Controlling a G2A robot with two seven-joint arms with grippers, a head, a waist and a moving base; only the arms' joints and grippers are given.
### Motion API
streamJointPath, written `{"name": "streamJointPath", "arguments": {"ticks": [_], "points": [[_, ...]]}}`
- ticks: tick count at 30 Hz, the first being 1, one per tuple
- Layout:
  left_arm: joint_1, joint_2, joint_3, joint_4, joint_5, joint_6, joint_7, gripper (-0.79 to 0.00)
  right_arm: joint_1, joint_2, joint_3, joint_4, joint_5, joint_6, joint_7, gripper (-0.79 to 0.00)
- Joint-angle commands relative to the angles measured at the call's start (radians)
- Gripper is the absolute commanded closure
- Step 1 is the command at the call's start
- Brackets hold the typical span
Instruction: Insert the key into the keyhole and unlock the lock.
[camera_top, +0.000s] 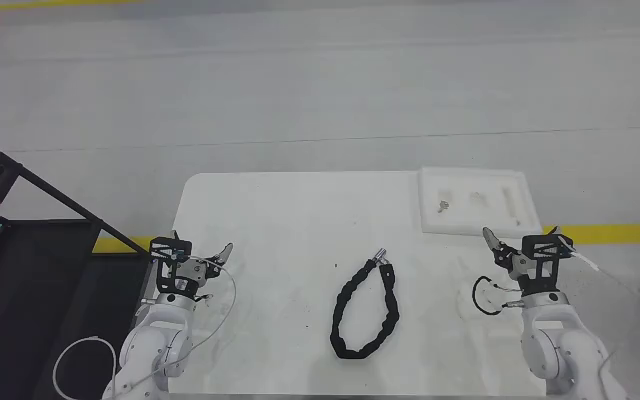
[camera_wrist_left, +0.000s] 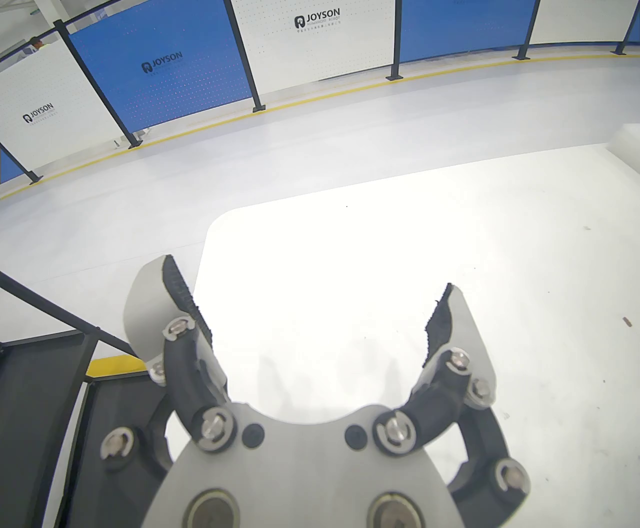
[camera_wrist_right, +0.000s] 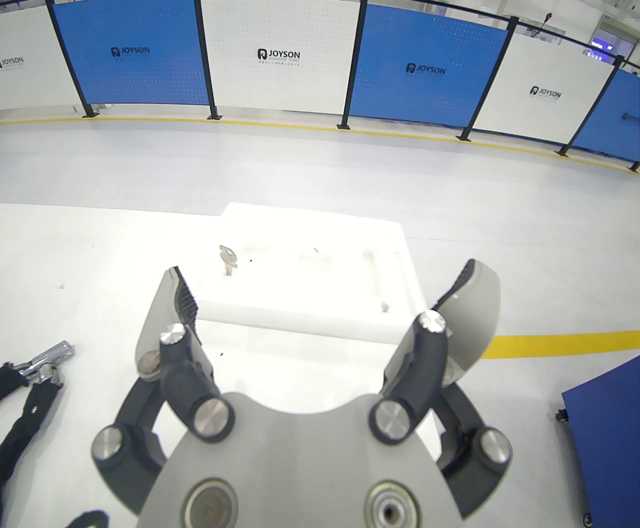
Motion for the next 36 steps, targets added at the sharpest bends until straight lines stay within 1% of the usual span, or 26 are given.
{"name": "streamJointPath", "arguments": {"ticks": [1,15,18,20,23,29,33,36], "points": [[0.0,0.0,0.0,0.0,0.0,0.0,0.0,-0.785,0.0,0.0,0.0,0.0,0.0,0.0,0.0,-0.785],[0.0,0.0,0.0,0.0,0.0,0.0,0.0,-0.785,0.006,0.0,0.001,-0.003,0.004,-0.001,0.008,-0.785],[0.0,0.0,0.0,0.0,0.0,0.0,0.0,-0.785,0.023,0.001,0.009,-0.022,0.009,-0.032,0.067,-0.785],[0.0,0.0,0.0,0.0,0.0,0.0,0.0,-0.785,0.027,0.004,0.019,-0.043,-0.012,-0.048,0.104,-0.785],[0.0,0.0,0.0,0.0,0.0,0.0,0.0,-0.785,0.031,0.01,0.045,-0.086,-0.047,-0.091,0.191,-0.785],[0.0,0.0,0.0,0.0,0.0,0.0,0.0,-0.785,0.053,0.026,0.101,-0.161,-0.121,-0.221,0.358,-0.785],[0.0,0.0,0.0,0.0,0.0,0.0,0.0,-0.785,0.109,0.038,0.11,-0.181,-0.213,-0.302,0.463,-0.785],[0.0,0.0,0.0,0.0,0.0,0.0,0.0,-0.785,0.174,0.042,0.067,-0.155,-0.294,-0.338,0.501,-0.785]]}}
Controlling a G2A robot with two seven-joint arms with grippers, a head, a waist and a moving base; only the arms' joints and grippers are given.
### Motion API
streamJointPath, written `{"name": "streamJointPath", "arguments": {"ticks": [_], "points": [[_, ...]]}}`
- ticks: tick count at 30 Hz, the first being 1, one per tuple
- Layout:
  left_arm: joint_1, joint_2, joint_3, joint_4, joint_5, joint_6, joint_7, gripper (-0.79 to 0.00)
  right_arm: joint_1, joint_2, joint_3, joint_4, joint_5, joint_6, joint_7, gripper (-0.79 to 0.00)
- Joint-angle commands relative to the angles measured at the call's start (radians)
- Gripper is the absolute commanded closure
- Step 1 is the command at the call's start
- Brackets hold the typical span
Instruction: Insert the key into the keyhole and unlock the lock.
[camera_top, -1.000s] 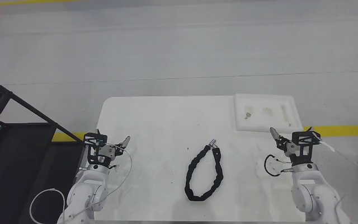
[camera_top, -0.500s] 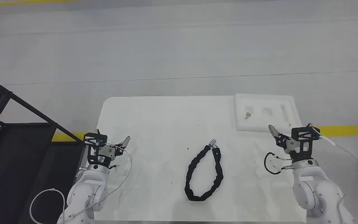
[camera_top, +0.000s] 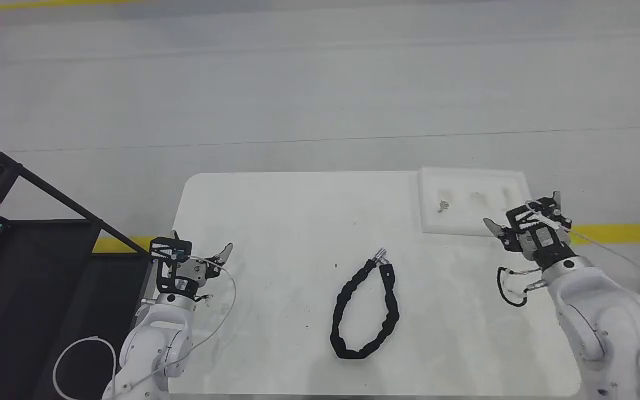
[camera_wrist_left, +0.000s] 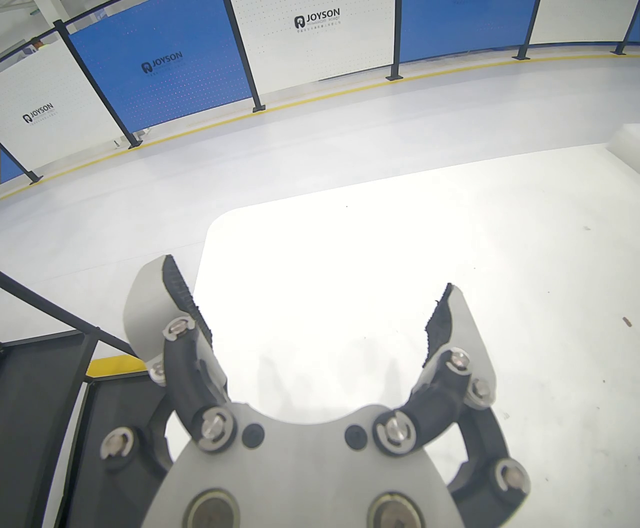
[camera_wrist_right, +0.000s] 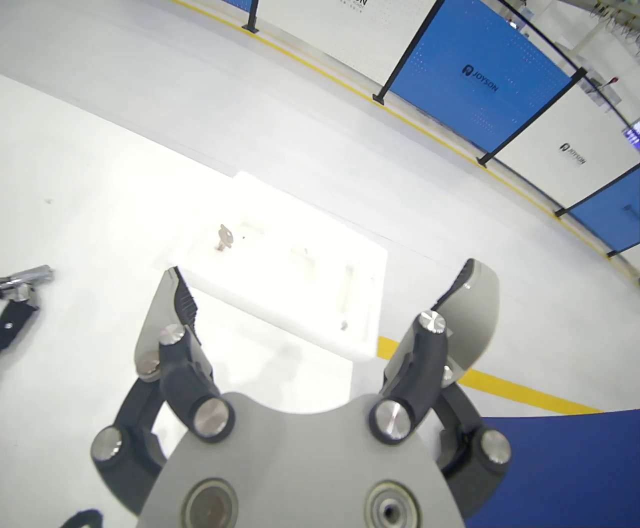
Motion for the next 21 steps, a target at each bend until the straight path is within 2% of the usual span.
{"name": "streamJointPath", "arguments": {"ticks": [1,11,18,21], "points": [[0.0,0.0,0.0,0.0,0.0,0.0,0.0,-0.785,0.057,0.001,-0.039,0.025,-0.04,-0.027,0.031,-0.785],[0.0,0.0,0.0,0.0,0.0,0.0,0.0,-0.785,0.329,-0.011,-0.286,0.206,-0.223,-0.077,0.148,-0.785],[0.0,0.0,0.0,0.0,0.0,0.0,0.0,-0.785,0.414,-0.019,-0.391,0.29,-0.298,-0.152,0.186,-0.785],[0.0,0.0,0.0,0.0,0.0,0.0,0.0,-0.785,0.433,-0.022,-0.42,0.311,-0.321,-0.152,0.172,-0.785]]}}
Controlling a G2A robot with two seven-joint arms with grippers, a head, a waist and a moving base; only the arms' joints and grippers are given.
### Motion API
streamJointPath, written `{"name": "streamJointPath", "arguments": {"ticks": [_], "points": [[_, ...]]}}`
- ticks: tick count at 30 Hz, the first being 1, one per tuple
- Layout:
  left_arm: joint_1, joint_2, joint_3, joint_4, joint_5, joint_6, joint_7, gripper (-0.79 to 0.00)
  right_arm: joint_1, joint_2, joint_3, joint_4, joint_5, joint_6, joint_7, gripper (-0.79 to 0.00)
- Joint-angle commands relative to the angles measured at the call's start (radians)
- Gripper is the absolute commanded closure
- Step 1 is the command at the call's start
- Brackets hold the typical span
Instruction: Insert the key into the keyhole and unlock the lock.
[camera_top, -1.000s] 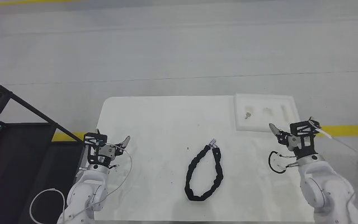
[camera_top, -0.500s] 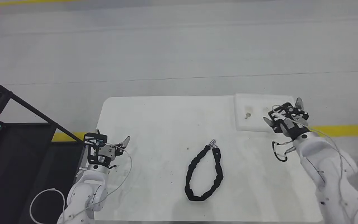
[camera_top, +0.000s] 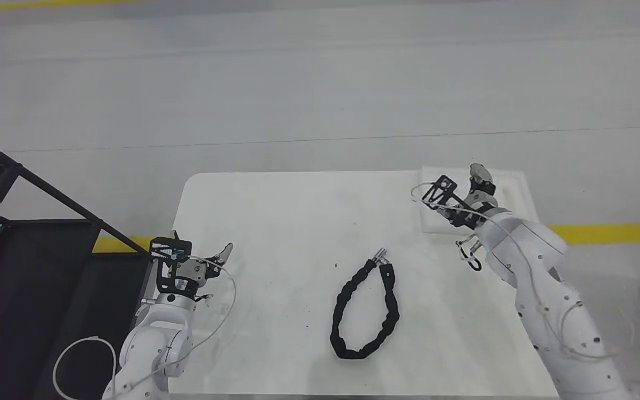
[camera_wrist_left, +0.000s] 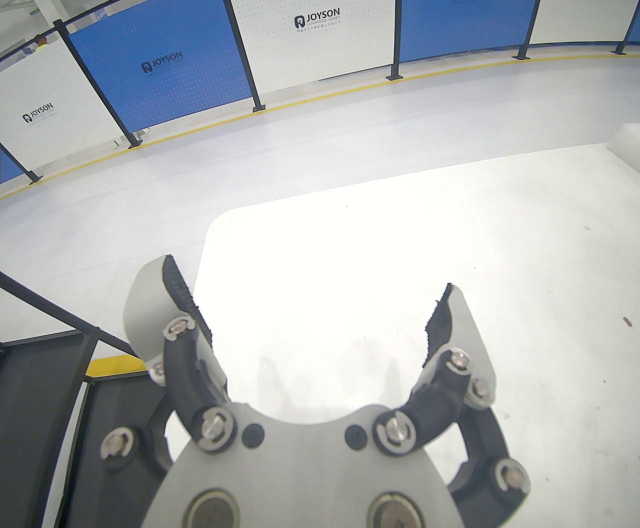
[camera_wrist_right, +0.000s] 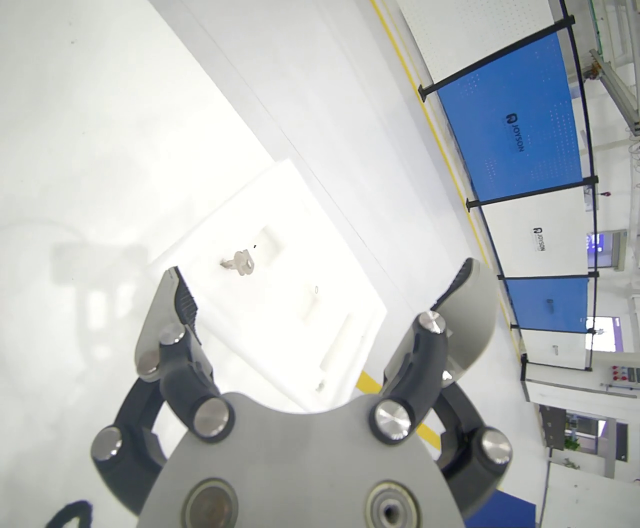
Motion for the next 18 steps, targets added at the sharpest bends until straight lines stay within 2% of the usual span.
{"name": "streamJointPath", "arguments": {"ticks": [1,18], "points": [[0.0,0.0,0.0,0.0,0.0,0.0,0.0,-0.785,0.011,-0.003,-0.019,0.014,-0.009,0.001,-0.008,-0.785],[0.0,0.0,0.0,0.0,0.0,0.0,0.0,-0.785,0.01,-0.003,-0.02,0.022,-0.006,-0.001,-0.007,-0.785]]}}
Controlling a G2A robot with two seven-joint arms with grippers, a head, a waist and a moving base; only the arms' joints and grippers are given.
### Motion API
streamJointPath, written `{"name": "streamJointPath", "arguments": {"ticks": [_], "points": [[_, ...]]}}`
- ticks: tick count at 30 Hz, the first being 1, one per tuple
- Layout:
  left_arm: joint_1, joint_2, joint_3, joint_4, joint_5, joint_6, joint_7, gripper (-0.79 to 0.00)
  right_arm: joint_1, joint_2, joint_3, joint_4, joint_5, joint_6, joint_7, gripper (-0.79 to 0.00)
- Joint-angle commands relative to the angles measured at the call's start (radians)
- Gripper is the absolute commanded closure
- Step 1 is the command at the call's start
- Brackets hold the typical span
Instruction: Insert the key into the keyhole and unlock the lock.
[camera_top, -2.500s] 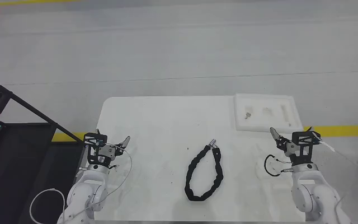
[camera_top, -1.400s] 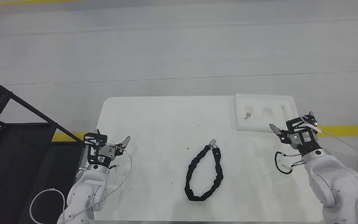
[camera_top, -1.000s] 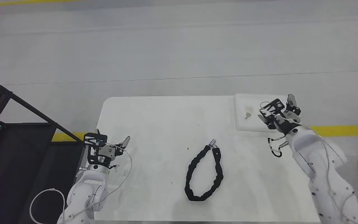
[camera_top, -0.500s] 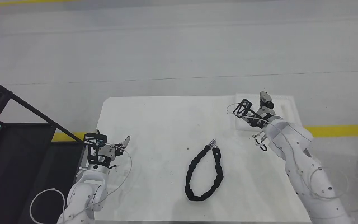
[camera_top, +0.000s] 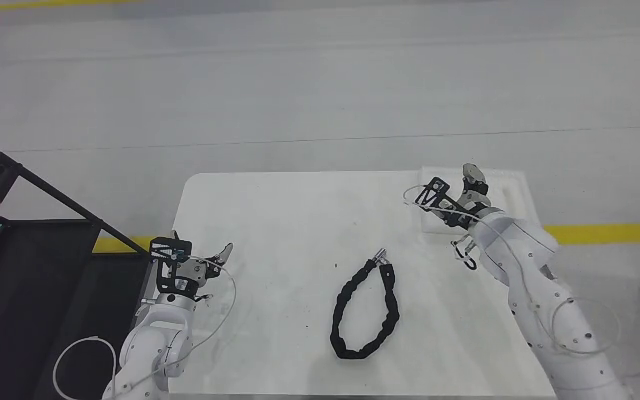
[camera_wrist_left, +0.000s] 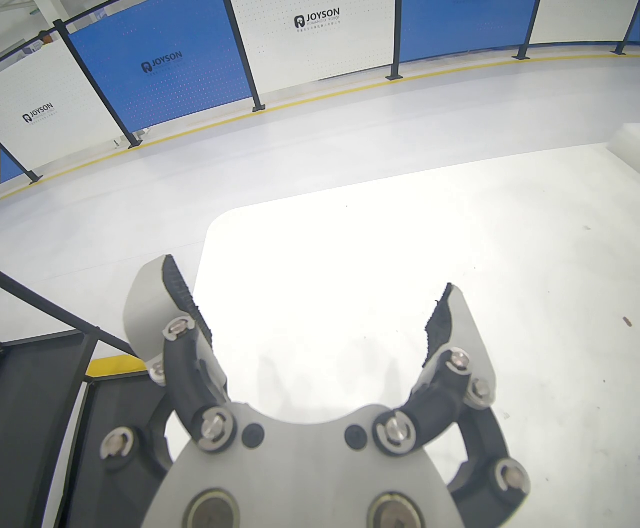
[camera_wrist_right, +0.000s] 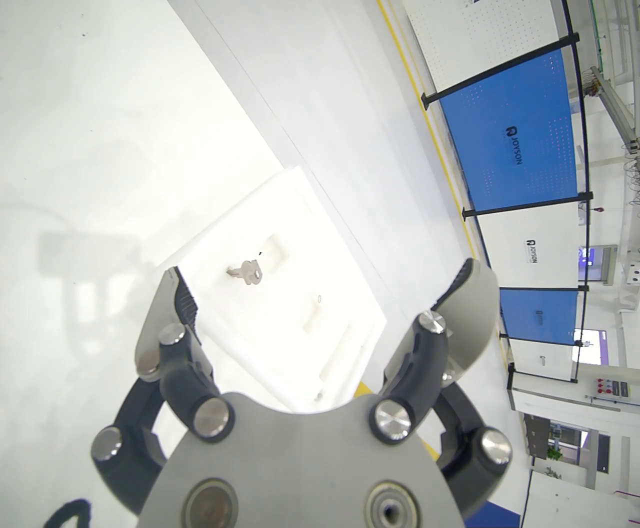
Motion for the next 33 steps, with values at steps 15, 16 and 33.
{"name": "streamJointPath", "arguments": {"ticks": [15,16,33], "points": [[0.0,0.0,0.0,0.0,0.0,0.0,0.0,-0.785,0.253,0.017,0.085,0.162,0.357,-0.495,0.272,-0.785],[0.0,0.0,0.0,0.0,0.0,0.0,0.0,-0.785,0.269,0.018,0.077,0.18,0.358,-0.5,0.289,-0.785],[0.0,0.0,0.0,0.0,0.0,0.0,0.0,-0.785,0.451,0.013,-0.144,0.44,0.401,-0.466,0.323,-0.742]]}}
